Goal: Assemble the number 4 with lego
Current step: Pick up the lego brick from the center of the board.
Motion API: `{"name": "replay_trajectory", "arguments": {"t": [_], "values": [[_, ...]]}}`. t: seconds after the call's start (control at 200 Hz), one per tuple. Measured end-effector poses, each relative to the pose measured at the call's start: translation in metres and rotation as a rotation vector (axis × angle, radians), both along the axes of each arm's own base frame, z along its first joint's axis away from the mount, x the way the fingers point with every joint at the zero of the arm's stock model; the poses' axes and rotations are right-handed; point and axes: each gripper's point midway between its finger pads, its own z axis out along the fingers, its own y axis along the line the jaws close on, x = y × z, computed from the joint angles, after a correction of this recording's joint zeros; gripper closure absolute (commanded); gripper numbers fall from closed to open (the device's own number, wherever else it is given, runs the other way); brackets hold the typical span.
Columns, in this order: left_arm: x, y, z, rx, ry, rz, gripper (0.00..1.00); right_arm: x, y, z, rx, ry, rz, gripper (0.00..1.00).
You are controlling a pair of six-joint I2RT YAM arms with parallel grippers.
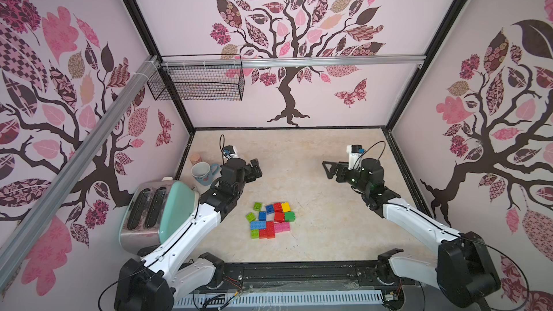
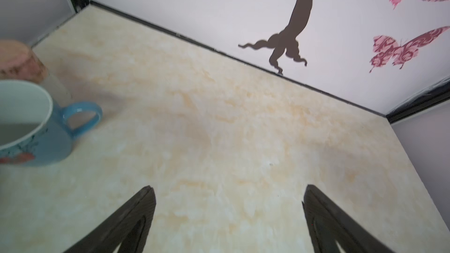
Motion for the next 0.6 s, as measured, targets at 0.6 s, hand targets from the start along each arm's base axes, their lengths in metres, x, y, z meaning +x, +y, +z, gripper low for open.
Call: {"name": "replay_trajectory", "arguments": {"t": [0.6], "values": [[-0.103, 0.048, -0.077, 0.038, 0.431, 0.136, 0.02, -0.189, 0.156, -0.089, -0.604, -0.162, 1.032, 0.28]]}}
